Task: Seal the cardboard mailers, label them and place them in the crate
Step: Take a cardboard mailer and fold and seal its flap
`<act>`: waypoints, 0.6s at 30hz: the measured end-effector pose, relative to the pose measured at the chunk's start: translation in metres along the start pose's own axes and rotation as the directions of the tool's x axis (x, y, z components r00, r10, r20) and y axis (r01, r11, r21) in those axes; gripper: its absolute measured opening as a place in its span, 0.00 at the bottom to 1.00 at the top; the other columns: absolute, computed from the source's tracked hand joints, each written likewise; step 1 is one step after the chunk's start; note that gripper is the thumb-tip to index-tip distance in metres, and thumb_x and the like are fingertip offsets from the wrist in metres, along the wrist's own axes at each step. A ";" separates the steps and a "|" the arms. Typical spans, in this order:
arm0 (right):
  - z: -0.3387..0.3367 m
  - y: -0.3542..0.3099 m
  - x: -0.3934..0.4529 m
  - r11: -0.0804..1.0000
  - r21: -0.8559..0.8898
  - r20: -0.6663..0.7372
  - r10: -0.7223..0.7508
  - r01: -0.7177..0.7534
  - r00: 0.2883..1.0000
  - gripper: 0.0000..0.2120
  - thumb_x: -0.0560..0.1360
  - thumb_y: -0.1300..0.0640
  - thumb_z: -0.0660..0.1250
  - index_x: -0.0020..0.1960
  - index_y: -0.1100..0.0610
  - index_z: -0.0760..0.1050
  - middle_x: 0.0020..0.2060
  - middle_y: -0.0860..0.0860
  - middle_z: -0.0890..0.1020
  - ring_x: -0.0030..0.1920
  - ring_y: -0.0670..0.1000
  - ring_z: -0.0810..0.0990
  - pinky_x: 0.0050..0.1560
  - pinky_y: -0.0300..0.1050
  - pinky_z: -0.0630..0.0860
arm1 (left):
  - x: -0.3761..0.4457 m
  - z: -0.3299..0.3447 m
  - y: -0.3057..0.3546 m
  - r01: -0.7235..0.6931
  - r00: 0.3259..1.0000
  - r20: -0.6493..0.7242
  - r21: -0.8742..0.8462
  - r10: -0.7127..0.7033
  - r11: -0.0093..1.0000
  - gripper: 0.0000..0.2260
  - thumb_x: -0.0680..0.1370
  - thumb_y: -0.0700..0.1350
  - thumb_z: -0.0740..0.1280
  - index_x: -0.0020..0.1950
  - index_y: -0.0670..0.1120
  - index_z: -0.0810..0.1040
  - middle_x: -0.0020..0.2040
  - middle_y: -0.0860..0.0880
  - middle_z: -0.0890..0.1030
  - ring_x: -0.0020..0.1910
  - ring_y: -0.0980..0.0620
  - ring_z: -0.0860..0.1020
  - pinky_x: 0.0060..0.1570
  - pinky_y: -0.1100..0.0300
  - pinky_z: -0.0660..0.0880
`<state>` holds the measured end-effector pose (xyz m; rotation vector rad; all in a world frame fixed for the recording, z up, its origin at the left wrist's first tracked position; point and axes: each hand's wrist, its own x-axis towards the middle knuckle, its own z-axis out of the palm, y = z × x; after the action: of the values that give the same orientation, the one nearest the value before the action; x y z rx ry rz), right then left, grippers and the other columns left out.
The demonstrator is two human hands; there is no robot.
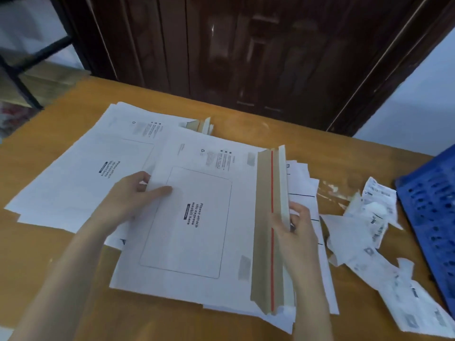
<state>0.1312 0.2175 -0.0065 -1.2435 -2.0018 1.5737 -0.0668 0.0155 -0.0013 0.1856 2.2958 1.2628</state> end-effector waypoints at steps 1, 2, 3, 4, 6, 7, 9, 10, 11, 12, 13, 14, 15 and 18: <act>0.001 0.002 -0.004 1.000 -0.003 0.003 -0.018 0.018 1.000 0.16 0.76 0.52 0.67 0.60 0.43 0.65 0.48 0.39 0.77 0.48 0.41 0.77 0.45 0.38 0.74 | 0.000 0.000 -0.004 -0.021 1.000 -0.018 0.011 0.021 1.000 0.14 0.72 0.51 0.73 0.45 0.42 0.75 0.34 0.51 0.84 0.33 0.53 0.79 0.30 0.60 0.68; 0.003 0.004 -0.007 0.999 -0.003 0.006 -0.035 0.035 0.999 0.17 0.76 0.52 0.67 0.60 0.43 0.64 0.48 0.39 0.77 0.48 0.40 0.77 0.45 0.38 0.75 | 0.000 0.001 -0.007 -0.043 0.998 -0.045 0.023 0.044 0.999 0.14 0.72 0.51 0.74 0.45 0.42 0.75 0.36 0.50 0.84 0.34 0.51 0.79 0.30 0.59 0.68; 0.004 0.005 -0.009 0.999 -0.003 0.009 -0.050 0.050 0.999 0.18 0.76 0.52 0.68 0.61 0.42 0.64 0.48 0.39 0.77 0.48 0.40 0.77 0.46 0.37 0.75 | 0.000 0.002 -0.010 -0.067 0.995 -0.075 0.034 0.070 0.997 0.14 0.72 0.52 0.74 0.46 0.43 0.76 0.37 0.49 0.84 0.35 0.50 0.80 0.30 0.59 0.68; 0.005 0.006 -0.011 0.998 -0.007 0.013 -0.062 0.062 0.998 0.19 0.76 0.52 0.68 0.61 0.41 0.63 0.48 0.38 0.77 0.47 0.39 0.77 0.46 0.37 0.74 | 0.001 0.004 -0.011 -0.091 0.990 -0.101 0.044 0.095 0.995 0.14 0.71 0.52 0.74 0.46 0.43 0.76 0.38 0.48 0.84 0.36 0.49 0.80 0.32 0.59 0.69; 0.008 0.007 -0.012 0.997 -0.016 0.021 -0.080 0.081 0.997 0.21 0.75 0.50 0.68 0.62 0.39 0.61 0.46 0.35 0.75 0.45 0.38 0.75 0.45 0.35 0.72 | 0.002 0.007 -0.013 -0.129 0.981 -0.139 0.061 0.136 0.990 0.13 0.71 0.52 0.74 0.47 0.45 0.77 0.40 0.49 0.84 0.39 0.50 0.81 0.34 0.60 0.71; 0.009 0.008 -0.011 0.996 -0.020 0.021 -0.089 0.089 0.996 0.21 0.75 0.49 0.67 0.62 0.39 0.60 0.45 0.34 0.74 0.44 0.38 0.75 0.44 0.33 0.71 | 0.004 0.009 -0.015 -0.136 0.977 -0.155 0.065 0.144 0.989 0.13 0.71 0.52 0.74 0.48 0.46 0.77 0.41 0.50 0.84 0.39 0.51 0.81 0.35 0.60 0.72; 0.011 0.011 -0.010 0.994 -0.020 0.013 -0.104 0.104 0.994 0.21 0.75 0.49 0.68 0.63 0.41 0.61 0.45 0.34 0.73 0.43 0.36 0.74 0.40 0.29 0.69 | 0.004 0.013 -0.019 -0.140 0.971 -0.183 0.070 0.151 0.988 0.12 0.72 0.52 0.74 0.48 0.47 0.78 0.42 0.52 0.83 0.40 0.53 0.81 0.35 0.61 0.72; 0.011 0.013 -0.009 0.994 -0.020 0.008 -0.110 0.110 0.994 0.22 0.75 0.50 0.68 0.64 0.42 0.61 0.45 0.34 0.74 0.43 0.36 0.74 0.39 0.28 0.69 | 0.004 0.015 -0.020 -0.146 0.969 -0.193 0.067 0.156 0.987 0.11 0.72 0.51 0.73 0.49 0.47 0.78 0.42 0.53 0.83 0.40 0.54 0.81 0.35 0.62 0.72; 0.011 0.014 -0.009 0.993 -0.023 0.003 -0.114 0.114 0.993 0.22 0.75 0.51 0.68 0.64 0.43 0.62 0.45 0.34 0.74 0.43 0.36 0.74 0.39 0.29 0.69 | 0.003 0.016 -0.020 -0.154 0.965 -0.204 0.059 0.163 0.986 0.11 0.72 0.51 0.73 0.49 0.47 0.77 0.41 0.53 0.82 0.39 0.54 0.80 0.35 0.62 0.72; 0.011 0.015 -0.009 0.993 -0.024 0.001 -0.117 0.117 0.993 0.23 0.75 0.51 0.68 0.65 0.44 0.62 0.45 0.35 0.74 0.43 0.36 0.75 0.41 0.30 0.70 | 0.000 0.017 -0.020 -0.165 0.961 -0.217 0.051 0.173 0.985 0.11 0.73 0.50 0.73 0.49 0.47 0.77 0.41 0.54 0.82 0.38 0.55 0.80 0.34 0.62 0.71; 0.011 0.014 -0.012 0.993 -0.026 0.000 -0.117 0.117 0.993 0.23 0.75 0.51 0.69 0.66 0.45 0.62 0.45 0.36 0.75 0.43 0.36 0.75 0.42 0.32 0.71 | -0.007 0.016 -0.020 -0.176 0.955 -0.234 0.043 0.182 0.983 0.11 0.73 0.50 0.72 0.50 0.47 0.77 0.41 0.54 0.82 0.37 0.56 0.79 0.33 0.63 0.71; 0.011 0.014 -0.013 0.993 -0.027 -0.001 -0.118 0.118 0.993 0.24 0.75 0.51 0.69 0.67 0.46 0.63 0.45 0.36 0.75 0.44 0.37 0.75 0.44 0.34 0.72 | -0.011 0.016 -0.020 -0.190 0.949 -0.252 0.031 0.192 0.981 0.10 0.73 0.49 0.72 0.51 0.47 0.77 0.41 0.55 0.82 0.37 0.57 0.79 0.33 0.63 0.71; 0.011 0.015 -0.013 0.993 -0.029 -0.002 -0.117 0.117 0.993 0.25 0.75 0.51 0.69 0.67 0.46 0.63 0.46 0.37 0.76 0.44 0.37 0.75 0.44 0.34 0.72 | -0.014 0.017 -0.020 -0.204 0.942 -0.270 0.018 0.201 0.979 0.11 0.73 0.49 0.72 0.52 0.47 0.77 0.41 0.55 0.82 0.38 0.57 0.80 0.33 0.62 0.72; 0.013 0.013 -0.022 0.992 -0.015 0.001 -0.126 0.126 0.992 0.26 0.75 0.52 0.69 0.68 0.46 0.63 0.48 0.40 0.76 0.44 0.38 0.75 0.46 0.35 0.72 | -0.028 0.016 -0.022 -0.227 0.925 -0.317 -0.012 0.212 0.974 0.13 0.73 0.49 0.72 0.54 0.47 0.77 0.44 0.53 0.83 0.42 0.53 0.82 0.41 0.55 0.78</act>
<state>0.1404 0.1929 -0.0168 -1.0989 -2.0523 1.5017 -0.0321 0.0059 -0.0161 0.2461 2.5665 1.5558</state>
